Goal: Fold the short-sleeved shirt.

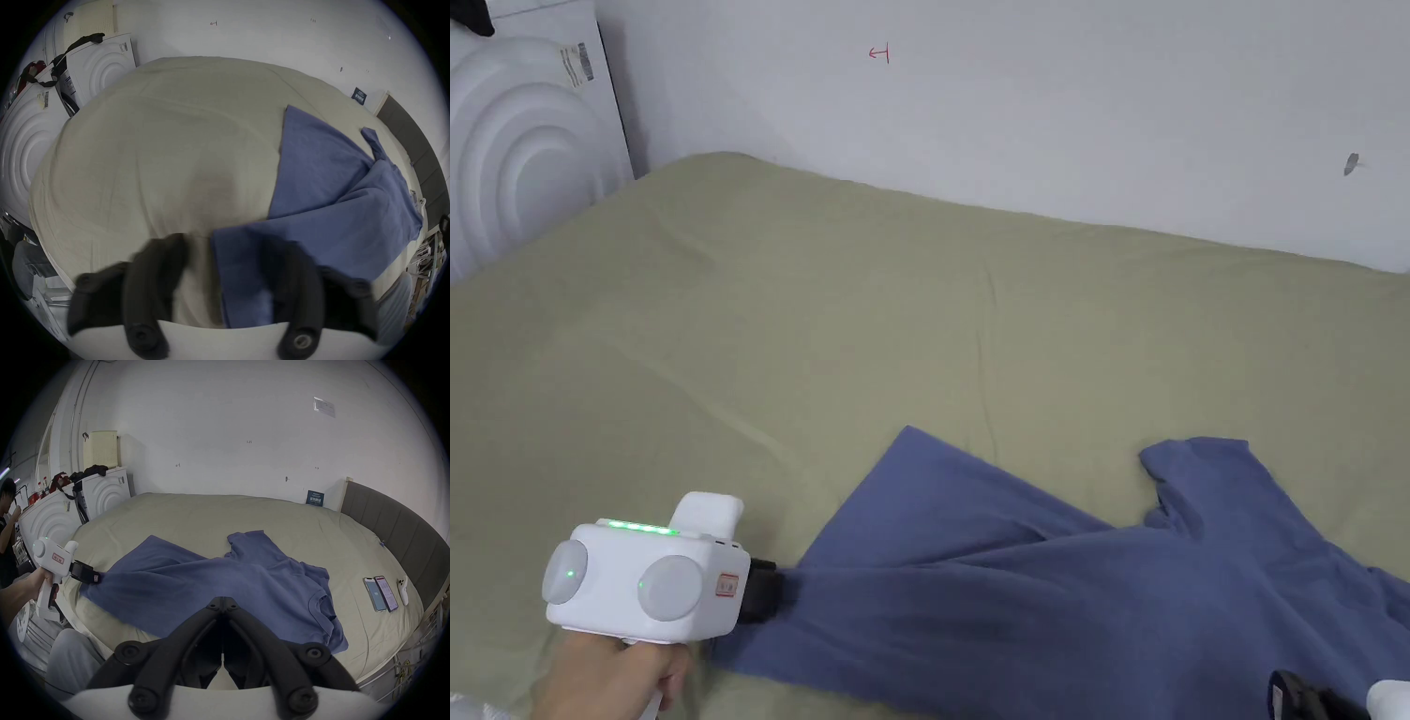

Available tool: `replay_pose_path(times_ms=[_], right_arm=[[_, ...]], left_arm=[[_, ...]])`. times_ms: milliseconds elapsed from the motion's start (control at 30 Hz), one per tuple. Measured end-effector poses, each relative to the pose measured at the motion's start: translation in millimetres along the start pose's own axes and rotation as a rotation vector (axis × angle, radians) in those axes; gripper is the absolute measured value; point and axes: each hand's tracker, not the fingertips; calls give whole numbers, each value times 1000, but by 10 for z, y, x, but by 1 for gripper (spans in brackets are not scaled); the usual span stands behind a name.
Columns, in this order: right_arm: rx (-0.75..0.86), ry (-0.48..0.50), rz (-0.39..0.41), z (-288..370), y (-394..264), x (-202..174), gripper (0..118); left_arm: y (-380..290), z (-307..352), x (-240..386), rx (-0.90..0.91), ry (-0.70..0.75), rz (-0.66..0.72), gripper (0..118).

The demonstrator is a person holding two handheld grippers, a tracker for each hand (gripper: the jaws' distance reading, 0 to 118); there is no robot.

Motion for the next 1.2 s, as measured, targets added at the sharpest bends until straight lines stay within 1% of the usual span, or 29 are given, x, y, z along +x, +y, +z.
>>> replay_pose_path(times_ms=[33, 233, 367, 433, 500, 700, 800, 867, 900, 967, 1000, 1067, 1100, 1133, 1167, 1200], right_arm=[[-4, 3, -3, -1, -14, 14, 2], [-17, 1, -32, -2, -63, 106, 2], [-35, -13, -63, -41, -77, 231, 2], [-46, -21, -62, -114, -60, 312, 2], [-63, -36, -44, -233, -9, 411, 2], [-134, -67, -4, -984, 371, 916, 2], [-180, -81, -7, -1532, 655, 1220, 2], [-222, -100, -30, -1924, 837, 1436, 4], [-244, -107, -28, -2113, 927, 1524, 14], [-337, -81, -7, -2491, 1058, 1667, 94], [-410, -80, 16, -2691, 1083, 1695, 117], [-438, -105, 72, -2991, 1084, 1714, 115], [-479, -138, 105, -3121, 1069, 1716, 115], [-542, -130, 137, -3268, 1019, 1723, 114], [-612, -113, 144, -3391, 945, 1735, 111], [-667, -132, 145, -3465, 861, 1727, 111]], left_arm=[[-4, 34, -22, 18, -16, 9, 2], [-79, 123, -127, 29, -56, 58, 2], [-96, 241, -20, 45, -51, 34, 2], [-97, 232, -23, 46, -45, 21, 2], [-99, 240, 15, 44, -42, 22, 2], [-127, 193, 65, 23, -49, 23, 2], [-126, 167, 74, 16, -53, 28, 2], [-130, 166, 77, 16, -55, 33, 2], [-107, 157, 79, 13, -58, 40, 2], [-105, 155, 85, 12, -59, 42, 2], [-106, 153, 89, 11, -60, 46, 2], [-84, 112, 79, 9, -59, 48, 2], [-82, 109, 86, 9, -58, 47, 2], [-81, 104, 93, 9, -56, 47, 2], [-70, 83, 100, 9, -54, 45, 2], [-66, 76, 105, 7, -53, 47, 2]])
